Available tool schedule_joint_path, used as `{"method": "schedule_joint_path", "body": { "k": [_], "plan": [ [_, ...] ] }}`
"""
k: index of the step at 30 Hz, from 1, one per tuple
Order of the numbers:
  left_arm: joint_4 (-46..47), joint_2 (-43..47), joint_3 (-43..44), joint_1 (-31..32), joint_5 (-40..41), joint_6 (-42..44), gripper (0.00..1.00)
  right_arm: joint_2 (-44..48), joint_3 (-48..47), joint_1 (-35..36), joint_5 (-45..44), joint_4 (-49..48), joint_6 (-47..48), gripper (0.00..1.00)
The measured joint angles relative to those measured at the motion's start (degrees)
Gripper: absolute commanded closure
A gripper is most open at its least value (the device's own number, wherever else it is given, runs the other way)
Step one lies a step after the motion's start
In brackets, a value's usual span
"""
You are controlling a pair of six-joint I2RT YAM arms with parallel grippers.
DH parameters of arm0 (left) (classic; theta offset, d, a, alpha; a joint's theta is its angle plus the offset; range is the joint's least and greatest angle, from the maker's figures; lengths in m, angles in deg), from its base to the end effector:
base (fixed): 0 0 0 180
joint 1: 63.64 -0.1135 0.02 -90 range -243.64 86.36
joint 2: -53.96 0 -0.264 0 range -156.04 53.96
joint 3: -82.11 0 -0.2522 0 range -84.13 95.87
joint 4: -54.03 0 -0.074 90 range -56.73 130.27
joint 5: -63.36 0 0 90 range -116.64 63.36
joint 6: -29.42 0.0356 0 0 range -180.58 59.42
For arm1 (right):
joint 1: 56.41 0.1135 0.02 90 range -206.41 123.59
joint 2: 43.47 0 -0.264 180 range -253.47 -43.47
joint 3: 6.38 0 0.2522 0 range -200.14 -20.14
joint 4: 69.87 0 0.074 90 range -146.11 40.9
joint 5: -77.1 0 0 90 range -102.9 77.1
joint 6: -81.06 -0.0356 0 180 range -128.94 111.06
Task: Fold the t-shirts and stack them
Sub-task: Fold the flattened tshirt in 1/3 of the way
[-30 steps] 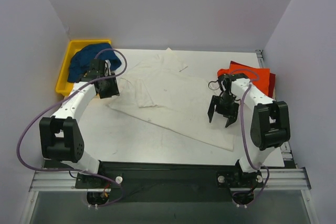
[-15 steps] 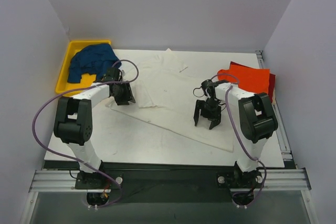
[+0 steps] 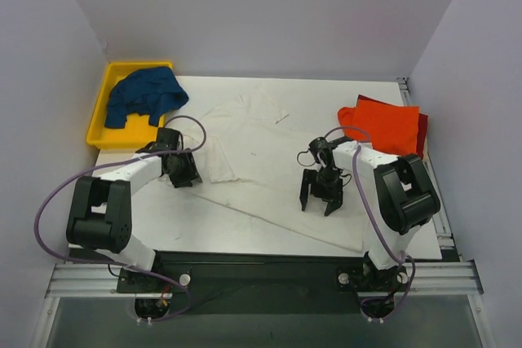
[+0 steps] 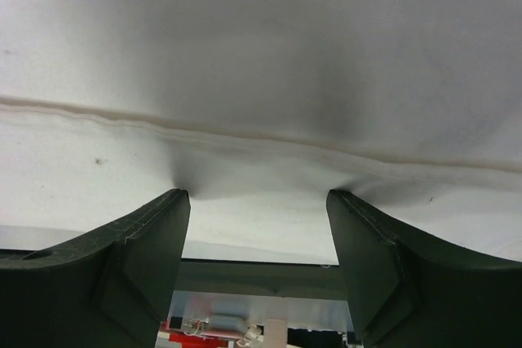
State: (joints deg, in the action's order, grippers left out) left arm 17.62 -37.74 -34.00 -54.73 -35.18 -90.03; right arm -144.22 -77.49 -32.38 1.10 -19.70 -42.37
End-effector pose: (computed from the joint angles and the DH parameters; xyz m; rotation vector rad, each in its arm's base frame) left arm 0.2940 -0.0514 0.1614 -0.4420 2.7020 -0.3989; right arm 0.2775 0.1331 0.1413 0.2180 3.0614 0.4620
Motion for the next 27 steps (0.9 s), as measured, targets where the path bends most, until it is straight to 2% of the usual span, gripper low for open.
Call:
{"method": "schedule_joint_path", "body": {
  "k": [10, 17, 21, 27],
  "plan": [
    [-7.0, 17.6, -12.8, -0.1, 5.6, -3.8, 0.49, 4.1, 6.1, 3.5, 0.3, 1.1, -2.6, 0.30],
    [-10.0, 27.9, -13.9, 1.6, 6.7, -5.1, 0.49, 5.4, 6.6, 5.6, -0.2, 1.2, -2.9, 0.30],
    [-9.3, 28.0, -13.0, 4.8, 6.1, -6.3, 0.48, 7.7, 6.5, 5.8, -0.2, 1.3, -3.5, 0.30],
    [-7.2, 20.6, -9.8, 9.4, 5.7, -7.2, 0.45, 12.2, 4.4, 6.0, -0.2, 2.3, -4.5, 0.30]
  ]
}}
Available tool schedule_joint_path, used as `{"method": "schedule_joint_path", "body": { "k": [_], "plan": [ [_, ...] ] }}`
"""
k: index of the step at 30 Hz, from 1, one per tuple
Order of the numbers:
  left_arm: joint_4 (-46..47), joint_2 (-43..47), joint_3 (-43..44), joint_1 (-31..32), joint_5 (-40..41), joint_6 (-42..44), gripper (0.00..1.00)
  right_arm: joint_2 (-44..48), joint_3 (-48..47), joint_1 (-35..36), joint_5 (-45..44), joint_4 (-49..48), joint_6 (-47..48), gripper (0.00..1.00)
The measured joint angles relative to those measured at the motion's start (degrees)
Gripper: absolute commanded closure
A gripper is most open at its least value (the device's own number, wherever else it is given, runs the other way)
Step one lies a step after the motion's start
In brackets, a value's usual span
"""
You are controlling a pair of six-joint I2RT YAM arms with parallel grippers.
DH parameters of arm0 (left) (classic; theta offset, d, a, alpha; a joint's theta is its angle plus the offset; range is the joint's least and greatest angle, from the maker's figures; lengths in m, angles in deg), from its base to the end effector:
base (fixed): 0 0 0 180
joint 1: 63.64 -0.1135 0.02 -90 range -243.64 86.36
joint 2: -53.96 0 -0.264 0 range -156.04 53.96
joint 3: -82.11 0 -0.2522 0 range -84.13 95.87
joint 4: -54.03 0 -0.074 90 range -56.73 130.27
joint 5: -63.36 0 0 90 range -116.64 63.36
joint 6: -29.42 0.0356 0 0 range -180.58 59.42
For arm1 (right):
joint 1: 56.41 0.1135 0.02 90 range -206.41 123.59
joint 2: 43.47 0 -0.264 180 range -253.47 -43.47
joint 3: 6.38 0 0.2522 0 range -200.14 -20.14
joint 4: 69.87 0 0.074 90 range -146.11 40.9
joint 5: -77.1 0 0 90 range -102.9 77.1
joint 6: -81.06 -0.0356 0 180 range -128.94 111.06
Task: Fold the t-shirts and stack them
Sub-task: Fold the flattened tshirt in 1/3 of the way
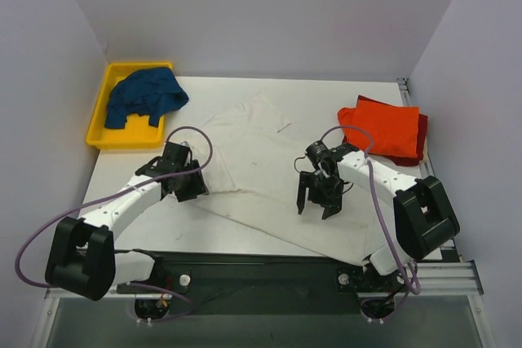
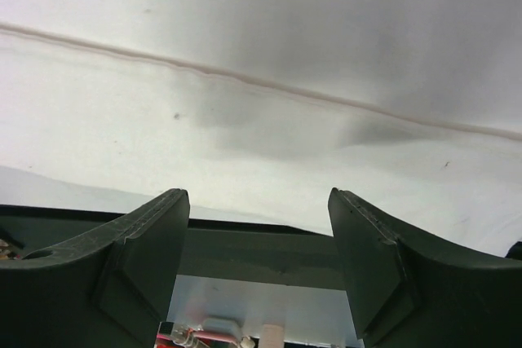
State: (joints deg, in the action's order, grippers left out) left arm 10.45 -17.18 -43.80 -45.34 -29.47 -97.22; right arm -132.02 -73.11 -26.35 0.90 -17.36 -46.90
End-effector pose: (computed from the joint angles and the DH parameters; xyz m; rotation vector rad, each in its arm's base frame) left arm 0.2173 -0.0737 0.1939 -0.4105 2.6518 -0.3832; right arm 0.2353 0.1460 0.1791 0.1570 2.9994 0.5324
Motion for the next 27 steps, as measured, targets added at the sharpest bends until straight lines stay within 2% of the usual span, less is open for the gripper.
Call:
{"method": "schedule_joint_path", "body": {
  "k": [7, 21, 27],
  "plan": [
    [1.9, -7.6, 4.7, 2.5, 0.7, -0.2, 0.45, 0.9, -1.4, 0.0, 0.0, 0.7, -0.3, 0.29],
    [3.0, -14.9, 7.8, 4.7, 1.5, 0.4, 0.46, 1.8, -1.9, 0.0, -0.3, 2.8, -0.2, 0.29],
    [2.8, -16.7, 8.6, 6.1, 2.8, 0.9, 0.58, 1.8, -2.6, 0.0, -0.5, 3.1, -0.2, 0.29]
  ]
}}
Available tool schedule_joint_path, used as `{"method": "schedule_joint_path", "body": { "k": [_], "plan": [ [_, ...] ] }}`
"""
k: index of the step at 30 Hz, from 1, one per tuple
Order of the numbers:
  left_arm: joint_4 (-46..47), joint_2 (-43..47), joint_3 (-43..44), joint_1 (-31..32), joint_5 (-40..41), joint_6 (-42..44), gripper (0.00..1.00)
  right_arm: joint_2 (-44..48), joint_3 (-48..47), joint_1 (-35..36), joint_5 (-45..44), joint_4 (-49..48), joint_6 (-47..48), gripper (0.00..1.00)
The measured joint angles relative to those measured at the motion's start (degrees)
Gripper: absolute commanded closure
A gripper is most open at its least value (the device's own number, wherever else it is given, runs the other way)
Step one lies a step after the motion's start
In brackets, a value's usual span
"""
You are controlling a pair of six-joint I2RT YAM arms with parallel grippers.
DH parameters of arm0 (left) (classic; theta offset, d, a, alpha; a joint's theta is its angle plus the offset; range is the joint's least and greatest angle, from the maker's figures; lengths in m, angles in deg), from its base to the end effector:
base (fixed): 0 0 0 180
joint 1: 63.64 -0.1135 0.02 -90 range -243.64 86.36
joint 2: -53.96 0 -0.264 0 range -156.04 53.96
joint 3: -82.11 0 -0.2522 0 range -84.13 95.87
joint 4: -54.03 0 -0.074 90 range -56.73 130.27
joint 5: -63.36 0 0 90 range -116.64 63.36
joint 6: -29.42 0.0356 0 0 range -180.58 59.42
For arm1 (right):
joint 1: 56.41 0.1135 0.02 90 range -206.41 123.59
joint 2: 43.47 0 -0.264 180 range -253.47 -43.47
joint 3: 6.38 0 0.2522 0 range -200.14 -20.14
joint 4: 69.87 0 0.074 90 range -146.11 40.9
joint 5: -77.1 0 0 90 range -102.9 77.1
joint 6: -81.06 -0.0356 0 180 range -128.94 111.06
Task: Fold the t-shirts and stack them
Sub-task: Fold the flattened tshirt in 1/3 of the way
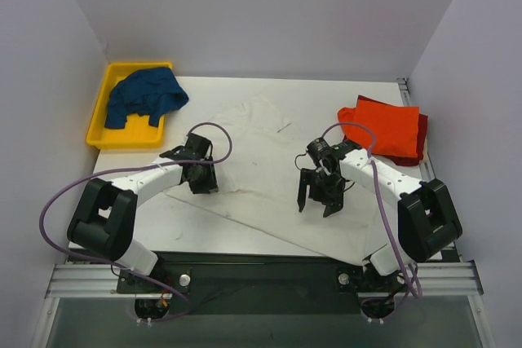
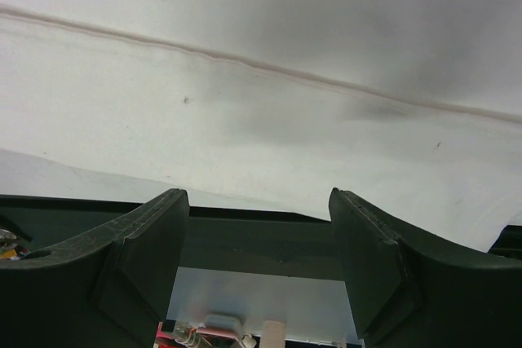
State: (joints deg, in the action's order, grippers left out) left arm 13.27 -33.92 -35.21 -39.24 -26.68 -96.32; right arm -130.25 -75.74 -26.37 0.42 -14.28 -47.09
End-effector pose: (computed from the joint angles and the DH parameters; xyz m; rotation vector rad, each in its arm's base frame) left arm 0.2578 -0.1170 0.1698 -0.2728 2.7502 -0.2957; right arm 0.2362 0.1460 0.1977 0.1588 2.9748 0.5374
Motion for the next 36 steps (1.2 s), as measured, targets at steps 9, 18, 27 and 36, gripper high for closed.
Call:
{"method": "schedule_joint_path", "body": {
  "k": [9, 18, 27, 36],
  "plan": [
    [0.1, -0.5, 2.7, 1.1, 0.4, 0.5, 0.90, 0.0, 0.0, 0.0, -0.1, 0.4, 0.0, 0.29],
    [0.3, -4.4, 7.1, 2.7, -0.5, 1.3, 1.00, 0.0, 0.0, -0.5, -0.5, 0.7, 0.0, 0.29],
    [-0.1, -11.2, 15.5, 6.0, -2.0, 3.3, 1.00, 0.8, 0.0, -1.5, -0.7, 1.2, 0.0, 0.29],
    [-1.1, -16.9, 24.2, 8.0, -3.7, 5.0, 1.00, 2.3, 0.0, -3.3, -1.1, 2.1, 0.4, 0.29]
  ]
}}
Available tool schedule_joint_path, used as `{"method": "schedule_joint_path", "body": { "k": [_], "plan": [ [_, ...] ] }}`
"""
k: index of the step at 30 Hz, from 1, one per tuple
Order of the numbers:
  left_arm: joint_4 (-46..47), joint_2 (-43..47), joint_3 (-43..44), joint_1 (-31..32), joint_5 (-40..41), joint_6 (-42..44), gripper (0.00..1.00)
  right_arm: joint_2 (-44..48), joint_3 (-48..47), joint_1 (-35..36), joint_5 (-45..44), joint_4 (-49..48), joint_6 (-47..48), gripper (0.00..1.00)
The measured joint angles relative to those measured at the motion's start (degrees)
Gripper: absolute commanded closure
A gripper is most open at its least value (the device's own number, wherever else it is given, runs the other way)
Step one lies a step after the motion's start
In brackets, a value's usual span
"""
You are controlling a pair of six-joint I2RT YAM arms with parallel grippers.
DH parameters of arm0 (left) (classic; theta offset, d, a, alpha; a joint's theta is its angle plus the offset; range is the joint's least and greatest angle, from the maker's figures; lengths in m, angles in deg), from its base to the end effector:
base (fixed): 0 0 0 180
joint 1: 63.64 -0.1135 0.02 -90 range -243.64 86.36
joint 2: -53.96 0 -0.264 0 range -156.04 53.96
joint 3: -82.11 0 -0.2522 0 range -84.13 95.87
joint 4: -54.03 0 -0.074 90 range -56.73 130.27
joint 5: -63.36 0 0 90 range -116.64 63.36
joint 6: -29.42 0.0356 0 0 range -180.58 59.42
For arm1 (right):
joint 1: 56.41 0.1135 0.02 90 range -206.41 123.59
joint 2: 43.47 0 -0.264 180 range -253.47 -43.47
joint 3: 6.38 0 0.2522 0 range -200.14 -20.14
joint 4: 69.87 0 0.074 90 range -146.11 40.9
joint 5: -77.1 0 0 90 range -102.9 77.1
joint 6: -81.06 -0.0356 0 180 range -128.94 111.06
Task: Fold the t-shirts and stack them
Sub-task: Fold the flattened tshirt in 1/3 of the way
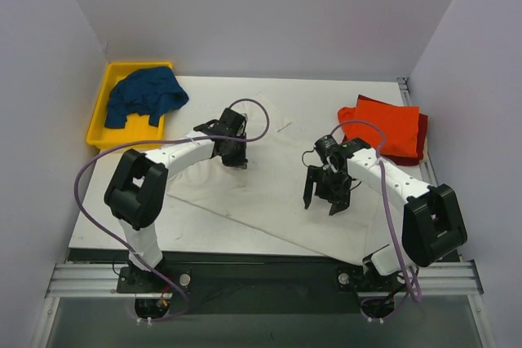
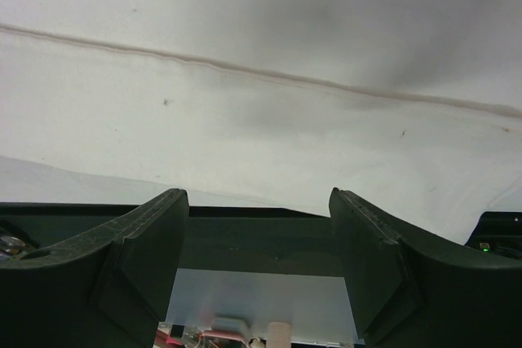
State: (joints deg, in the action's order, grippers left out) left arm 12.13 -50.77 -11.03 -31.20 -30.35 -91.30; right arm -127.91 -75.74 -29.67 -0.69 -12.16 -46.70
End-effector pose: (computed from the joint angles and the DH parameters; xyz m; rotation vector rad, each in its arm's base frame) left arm 0.3214 -0.2070 0.1968 0.0639 2.6884 -0.4546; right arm 0.2379 0.1283 0.2067 0.2364 2.9496 0.5065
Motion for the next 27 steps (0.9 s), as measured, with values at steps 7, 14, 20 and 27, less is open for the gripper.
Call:
{"method": "schedule_joint_path", "body": {
  "k": [7, 14, 20, 27],
  "plan": [
    [-2.0, -5.9, 5.7, 1.5, -1.3, 1.9, 1.00, 0.1, 0.5, -0.6, 0.0, 0.2, 0.3, 0.29],
    [-4.2, -9.2, 9.3, 2.4, -1.6, 3.1, 0.96, 0.2, 0.8, -1.2, 0.0, 0.5, 0.3, 0.29],
    [-5.2, -10.3, 11.6, 2.6, -2.1, 3.5, 0.78, 0.3, 0.8, -1.2, 0.0, 0.7, 0.3, 0.28],
    [-5.2, -10.7, 13.3, 2.8, -3.9, 2.7, 0.29, 0.3, 0.8, -1.2, -0.4, 0.7, 0.1, 0.28]
  ]
}}
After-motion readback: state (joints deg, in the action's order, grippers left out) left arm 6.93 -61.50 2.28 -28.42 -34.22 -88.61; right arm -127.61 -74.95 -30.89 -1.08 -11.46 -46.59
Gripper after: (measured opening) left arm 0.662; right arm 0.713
